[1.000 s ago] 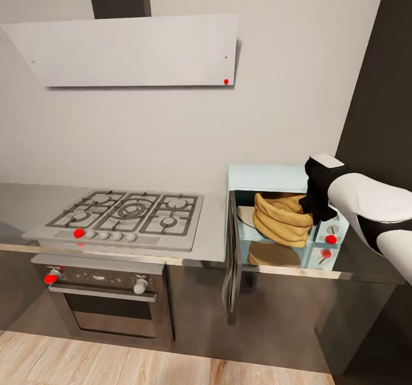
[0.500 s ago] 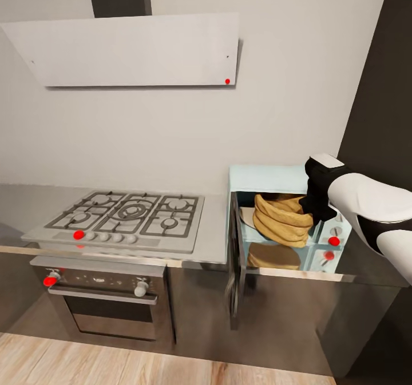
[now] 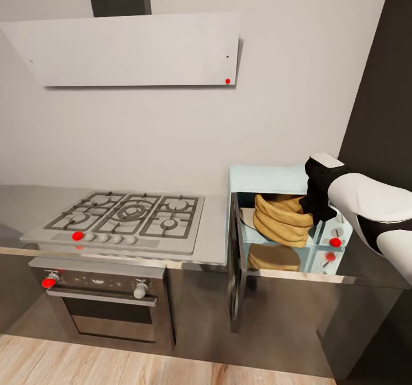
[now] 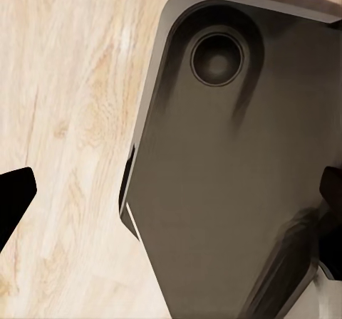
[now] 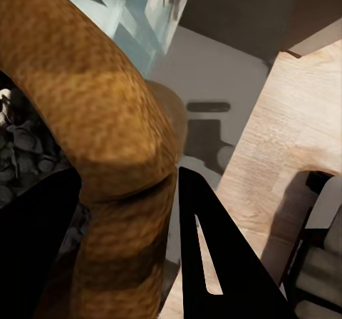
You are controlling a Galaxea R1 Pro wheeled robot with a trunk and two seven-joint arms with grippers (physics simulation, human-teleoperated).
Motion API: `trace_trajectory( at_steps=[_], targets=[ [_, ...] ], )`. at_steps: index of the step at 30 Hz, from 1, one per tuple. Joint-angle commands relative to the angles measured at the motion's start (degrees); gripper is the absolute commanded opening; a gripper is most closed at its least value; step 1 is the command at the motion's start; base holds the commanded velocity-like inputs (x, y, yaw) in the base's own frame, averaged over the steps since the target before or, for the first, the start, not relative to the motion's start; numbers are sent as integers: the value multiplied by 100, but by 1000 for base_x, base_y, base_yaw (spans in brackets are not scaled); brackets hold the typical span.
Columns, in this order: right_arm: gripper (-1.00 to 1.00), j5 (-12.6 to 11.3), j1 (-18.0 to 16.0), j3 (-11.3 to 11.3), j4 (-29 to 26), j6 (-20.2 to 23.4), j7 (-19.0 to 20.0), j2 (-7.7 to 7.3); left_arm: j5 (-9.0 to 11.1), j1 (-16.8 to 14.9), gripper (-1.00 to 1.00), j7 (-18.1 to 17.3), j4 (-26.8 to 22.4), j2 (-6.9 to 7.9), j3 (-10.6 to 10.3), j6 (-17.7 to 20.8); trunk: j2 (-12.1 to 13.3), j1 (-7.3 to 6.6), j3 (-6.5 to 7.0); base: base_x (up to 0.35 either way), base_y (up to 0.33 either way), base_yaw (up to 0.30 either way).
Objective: In the kitchen, take the popcorn bag from the countertop, put it into the microwave, and heat it until the popcorn is cooked so the cooked popcorn ends up inside the bag.
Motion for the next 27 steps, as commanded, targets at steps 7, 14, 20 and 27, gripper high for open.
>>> trace_trajectory(
  at_steps=[7,14,20,27],
  targets=[
    [-100,-60,-3,47,-5,63,-25,-1,0,-2,100,11,-4,-1,16,12,-4,1,-7,8,0,0],
    [-100,-61,-3,47,-5,64,-25,-1,0,-2,100,11,-4,-1,16,13,-4,1,-7,0,0,0],
    [-100,-60,-3,47,-3,64,-25,-1,0,-2,100,11,-4,-1,16,12,-4,1,-7,73,0,0],
    [100,-60,-3,47,-5,59,-25,-1,0,-2,100,11,-4,-1,16,16,-4,1,-7,4,0,0]
  ],
)
